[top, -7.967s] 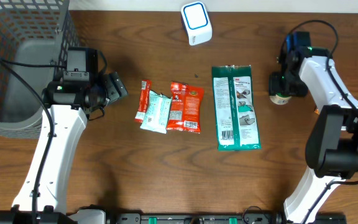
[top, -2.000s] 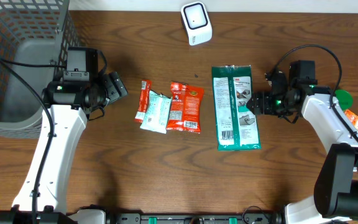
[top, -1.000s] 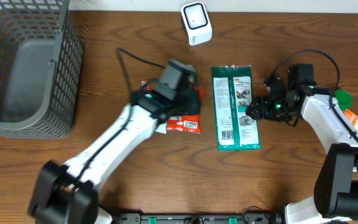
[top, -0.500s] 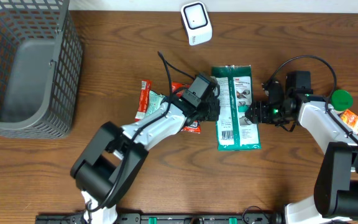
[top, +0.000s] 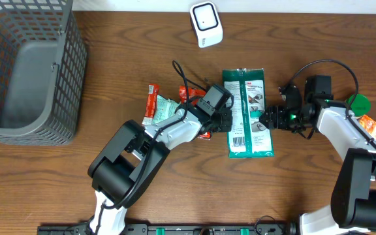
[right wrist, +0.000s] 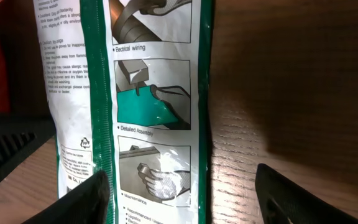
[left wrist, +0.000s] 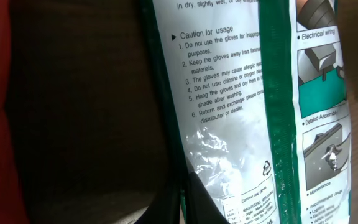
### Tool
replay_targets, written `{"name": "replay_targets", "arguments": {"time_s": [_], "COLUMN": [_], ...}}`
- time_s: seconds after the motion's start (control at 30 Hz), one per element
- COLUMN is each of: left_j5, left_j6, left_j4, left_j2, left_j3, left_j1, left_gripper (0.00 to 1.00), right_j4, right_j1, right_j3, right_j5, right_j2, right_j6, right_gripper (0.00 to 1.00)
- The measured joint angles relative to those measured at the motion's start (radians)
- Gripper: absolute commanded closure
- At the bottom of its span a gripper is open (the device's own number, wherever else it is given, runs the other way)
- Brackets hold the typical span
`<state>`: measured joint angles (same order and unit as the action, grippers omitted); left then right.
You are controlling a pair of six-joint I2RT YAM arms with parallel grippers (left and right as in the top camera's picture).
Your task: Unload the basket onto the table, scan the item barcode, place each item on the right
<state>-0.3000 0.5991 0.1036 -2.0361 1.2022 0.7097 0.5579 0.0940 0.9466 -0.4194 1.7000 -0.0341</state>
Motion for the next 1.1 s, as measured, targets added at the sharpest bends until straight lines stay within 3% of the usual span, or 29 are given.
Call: {"name": "replay_targets", "arguments": {"time_s": [0.4, 1.1], "left_j5": [-0.016, -0.010], "left_j6": [0.003, 0.004], "left_j4": [0.005, -0.011], "left_j2": [0.061, -0.028], "left_j3": [0.000, 0.029], "left_j1": [0.010, 0.037], "left_gripper": [0.92, 0.92], "right_j4": [-0.013, -0.027], "right_j1": [0.000, 0.000], "right_j3": [0.000, -0.007], "right_j5": [0.000, -0.062], "right_j2": [0.002, 0.069], "right_j6": [0.000, 0.001], "right_gripper": [0.30, 0.32]}}
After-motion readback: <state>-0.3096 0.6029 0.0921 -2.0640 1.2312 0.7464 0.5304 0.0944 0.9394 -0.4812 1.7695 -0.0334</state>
